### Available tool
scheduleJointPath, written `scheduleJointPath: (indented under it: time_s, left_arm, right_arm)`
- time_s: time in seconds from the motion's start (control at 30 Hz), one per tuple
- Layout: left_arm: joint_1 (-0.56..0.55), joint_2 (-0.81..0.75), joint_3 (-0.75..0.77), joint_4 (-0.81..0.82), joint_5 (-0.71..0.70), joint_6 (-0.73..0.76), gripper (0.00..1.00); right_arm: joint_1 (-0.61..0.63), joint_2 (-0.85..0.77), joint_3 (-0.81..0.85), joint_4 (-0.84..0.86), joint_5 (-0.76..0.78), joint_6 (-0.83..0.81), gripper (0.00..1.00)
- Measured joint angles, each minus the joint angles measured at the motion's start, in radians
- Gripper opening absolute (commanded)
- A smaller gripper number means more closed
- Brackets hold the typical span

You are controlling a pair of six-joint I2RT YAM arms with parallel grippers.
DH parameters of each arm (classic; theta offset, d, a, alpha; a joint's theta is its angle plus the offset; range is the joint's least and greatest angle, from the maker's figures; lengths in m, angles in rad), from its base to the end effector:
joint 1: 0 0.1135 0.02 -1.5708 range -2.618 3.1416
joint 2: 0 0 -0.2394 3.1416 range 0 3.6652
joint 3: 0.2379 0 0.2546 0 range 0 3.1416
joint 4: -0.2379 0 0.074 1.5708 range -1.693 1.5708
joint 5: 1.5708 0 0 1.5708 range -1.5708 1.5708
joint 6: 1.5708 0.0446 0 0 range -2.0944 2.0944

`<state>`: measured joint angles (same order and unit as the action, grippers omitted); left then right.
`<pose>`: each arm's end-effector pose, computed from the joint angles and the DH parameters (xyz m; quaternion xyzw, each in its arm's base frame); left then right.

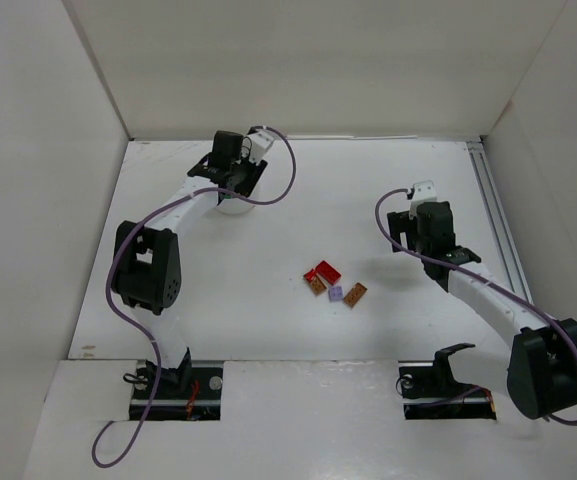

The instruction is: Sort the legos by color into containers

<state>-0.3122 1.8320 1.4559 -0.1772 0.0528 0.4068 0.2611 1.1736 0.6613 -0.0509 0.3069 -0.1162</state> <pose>0.4131 -0.1358 0.2474 0.3192 0.8127 0.0000 0.4875 0.2653 0.0569 0.2031 -0.0898 0.8639 -0.0990 0.4855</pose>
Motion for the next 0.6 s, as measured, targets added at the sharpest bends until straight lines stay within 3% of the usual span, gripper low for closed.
scheduleJointPath:
  time_s: [0.27, 0.43, 0.47, 0.6]
  left_arm:
    - [0.0, 0.0, 0.0, 0.0, 0.003, -0.008, 0.49]
    - [-0.001, -0.035, -0.014, 0.015, 0.065, -0.033, 0.66]
    - [-0.001, -0.06, -0.028, 0.031, 0.083, -0.046, 1.0]
    - [-0.002, -0.206, -0.095, 0.087, 0.127, -0.109, 1.0]
  right_arm:
    - [0.0, 0.0, 0.0, 0.0, -0.018, -0.009, 1.0]
    - [0.008, -0.019, 0.0, 0.008, -0.072, -0.049, 1.0]
    - [0.015, -0.028, 0.0, 0.01, -0.08, -0.056, 1.0]
    - [0.077, -0.062, 0.0, 0.012, -0.122, -0.087, 1.0]
